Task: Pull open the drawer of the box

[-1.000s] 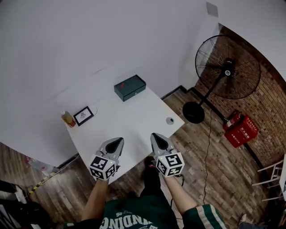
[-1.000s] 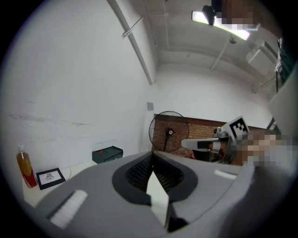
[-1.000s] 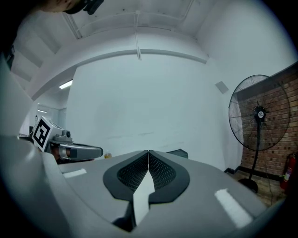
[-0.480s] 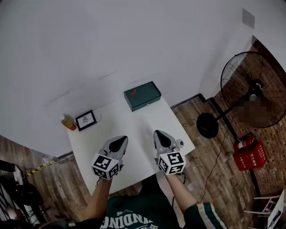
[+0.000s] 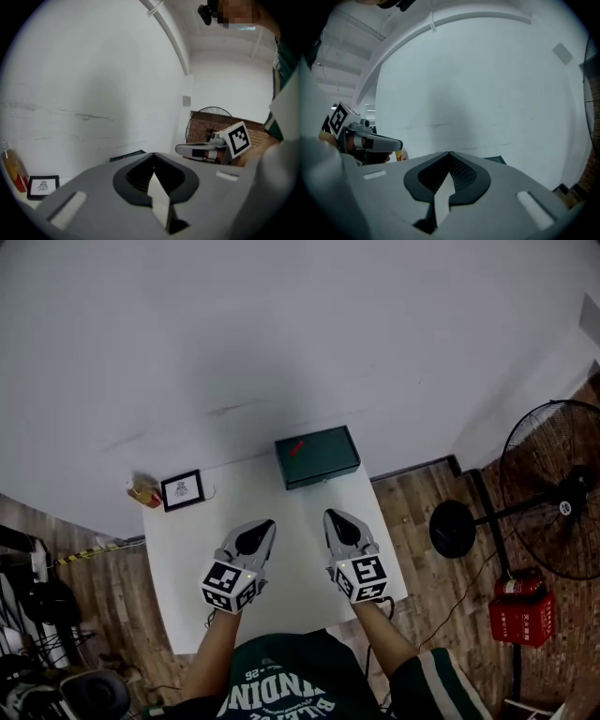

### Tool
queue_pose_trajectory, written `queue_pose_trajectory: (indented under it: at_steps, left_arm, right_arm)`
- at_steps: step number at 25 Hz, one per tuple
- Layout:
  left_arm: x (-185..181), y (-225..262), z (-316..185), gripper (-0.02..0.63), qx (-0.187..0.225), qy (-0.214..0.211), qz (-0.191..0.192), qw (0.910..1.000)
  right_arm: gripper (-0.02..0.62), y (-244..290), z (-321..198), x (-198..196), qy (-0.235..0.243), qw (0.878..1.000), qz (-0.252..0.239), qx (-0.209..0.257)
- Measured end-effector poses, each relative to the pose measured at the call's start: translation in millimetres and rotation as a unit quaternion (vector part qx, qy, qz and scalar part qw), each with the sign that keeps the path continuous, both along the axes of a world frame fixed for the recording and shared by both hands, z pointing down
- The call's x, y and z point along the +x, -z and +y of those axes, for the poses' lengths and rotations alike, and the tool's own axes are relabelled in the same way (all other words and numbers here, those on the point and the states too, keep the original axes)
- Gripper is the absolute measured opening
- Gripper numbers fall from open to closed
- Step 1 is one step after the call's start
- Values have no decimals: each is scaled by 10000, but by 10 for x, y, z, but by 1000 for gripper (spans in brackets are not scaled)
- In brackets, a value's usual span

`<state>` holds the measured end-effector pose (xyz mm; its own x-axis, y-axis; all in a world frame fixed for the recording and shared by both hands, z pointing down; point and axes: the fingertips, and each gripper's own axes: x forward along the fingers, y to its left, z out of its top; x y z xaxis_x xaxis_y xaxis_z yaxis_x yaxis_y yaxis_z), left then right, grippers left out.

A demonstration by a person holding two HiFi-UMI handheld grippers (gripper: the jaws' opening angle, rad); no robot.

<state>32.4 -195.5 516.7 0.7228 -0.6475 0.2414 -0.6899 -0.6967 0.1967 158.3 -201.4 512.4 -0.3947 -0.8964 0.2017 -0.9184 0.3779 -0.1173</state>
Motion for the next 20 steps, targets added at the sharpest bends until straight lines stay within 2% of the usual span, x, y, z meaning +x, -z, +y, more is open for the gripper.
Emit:
queue_pose_trajectory:
  at_steps: [9, 16, 18, 20]
  left_arm:
    - [-38, -181, -182, 52, -220, 150, -79, 9996]
    - [-87, -499, -184, 52, -547, 180, -230, 9981]
    - [-106, -575, -184, 52, -649, 248, -234, 9973]
    - [-99, -637, -195, 52, -729, 300, -230, 9966]
  right_arm:
    - [2, -254, -294, 12, 61, 9996, -111, -267]
    - [6, -938, -400, 93, 73, 9946, -110, -1031]
    - [52, -1173, -473, 120, 78, 9916, 37, -1287]
    - [72, -1402, -603, 198, 37, 9882, 173, -1520]
